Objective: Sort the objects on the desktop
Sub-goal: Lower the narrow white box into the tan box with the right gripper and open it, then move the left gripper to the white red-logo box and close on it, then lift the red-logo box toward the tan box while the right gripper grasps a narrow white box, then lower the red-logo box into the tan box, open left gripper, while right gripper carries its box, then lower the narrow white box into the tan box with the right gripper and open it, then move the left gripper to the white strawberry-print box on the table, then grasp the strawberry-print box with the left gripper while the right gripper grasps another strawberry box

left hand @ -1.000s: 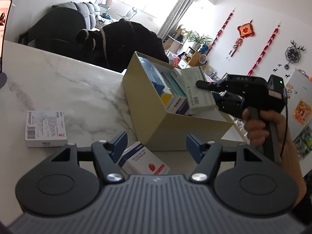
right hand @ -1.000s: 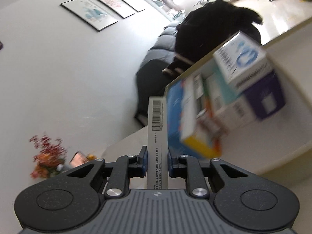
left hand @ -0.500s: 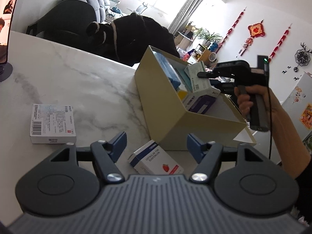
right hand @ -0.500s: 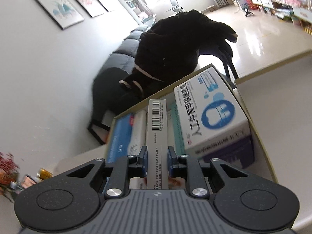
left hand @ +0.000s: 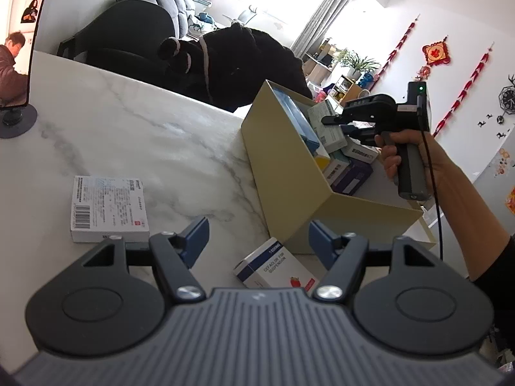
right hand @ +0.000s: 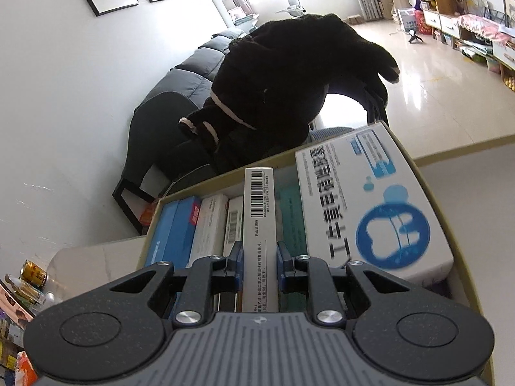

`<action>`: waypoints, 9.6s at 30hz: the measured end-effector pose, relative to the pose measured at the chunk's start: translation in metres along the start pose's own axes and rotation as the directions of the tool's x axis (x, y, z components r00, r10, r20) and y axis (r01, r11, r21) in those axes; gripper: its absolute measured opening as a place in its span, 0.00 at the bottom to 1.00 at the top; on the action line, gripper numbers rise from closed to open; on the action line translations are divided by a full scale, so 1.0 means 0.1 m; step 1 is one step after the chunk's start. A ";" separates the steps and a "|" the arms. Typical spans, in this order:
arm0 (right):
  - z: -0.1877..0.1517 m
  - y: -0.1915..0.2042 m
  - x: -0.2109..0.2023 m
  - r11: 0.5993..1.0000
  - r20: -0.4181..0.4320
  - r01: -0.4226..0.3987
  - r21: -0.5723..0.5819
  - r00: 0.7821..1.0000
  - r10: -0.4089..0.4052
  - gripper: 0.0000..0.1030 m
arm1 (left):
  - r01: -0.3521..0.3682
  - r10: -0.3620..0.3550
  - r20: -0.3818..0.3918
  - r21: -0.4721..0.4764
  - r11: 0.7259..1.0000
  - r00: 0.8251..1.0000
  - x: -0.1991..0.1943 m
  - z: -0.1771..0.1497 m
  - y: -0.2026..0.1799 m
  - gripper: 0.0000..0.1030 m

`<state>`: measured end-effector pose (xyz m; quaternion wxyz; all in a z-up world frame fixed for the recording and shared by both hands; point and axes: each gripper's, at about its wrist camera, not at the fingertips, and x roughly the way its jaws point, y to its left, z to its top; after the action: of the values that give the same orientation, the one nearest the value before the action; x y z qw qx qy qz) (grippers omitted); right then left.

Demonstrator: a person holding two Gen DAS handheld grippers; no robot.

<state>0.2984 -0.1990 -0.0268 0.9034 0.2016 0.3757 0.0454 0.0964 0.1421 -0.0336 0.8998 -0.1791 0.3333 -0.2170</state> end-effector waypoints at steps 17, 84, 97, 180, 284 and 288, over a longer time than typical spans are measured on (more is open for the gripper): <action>0.05 -0.03 -0.15 0.999 0.091 -0.004 -0.036 0.996 0.007 0.29 | -0.016 0.016 0.002 -0.009 1.000 1.000 -0.03 0.00 0.08 0.67; -1.36 0.66 -1.47 0.905 0.014 -0.390 -0.169 0.917 0.398 0.78 | -0.345 0.335 0.154 0.040 0.938 0.930 0.00 -0.18 0.48 0.76; -1.43 1.20 -1.52 0.854 -0.136 -0.453 -0.254 0.892 0.432 0.71 | -0.023 -0.057 0.191 0.392 0.919 0.980 -0.35 -0.16 -0.22 0.76; -0.81 -0.25 -0.68 0.954 0.007 0.297 0.045 0.955 -0.298 0.22 | 0.099 -0.160 0.160 0.332 0.938 0.974 -0.10 -0.19 -0.16 0.85; -1.64 0.49 -1.74 0.822 -0.227 -0.565 0.069 0.793 0.565 0.41 | 0.301 -0.428 0.122 0.541 0.785 0.895 -0.15 -0.24 -0.53 0.88; -1.63 0.42 -1.73 0.823 -0.208 -0.559 0.106 0.796 0.568 0.35 | 0.317 -0.434 0.115 0.523 0.791 0.893 -0.06 -0.23 -0.52 0.89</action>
<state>0.0641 -0.1472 -0.0001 0.7950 0.3151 0.4017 0.3276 0.0631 0.0977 -0.0228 0.8858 -0.0317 0.1186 -0.4476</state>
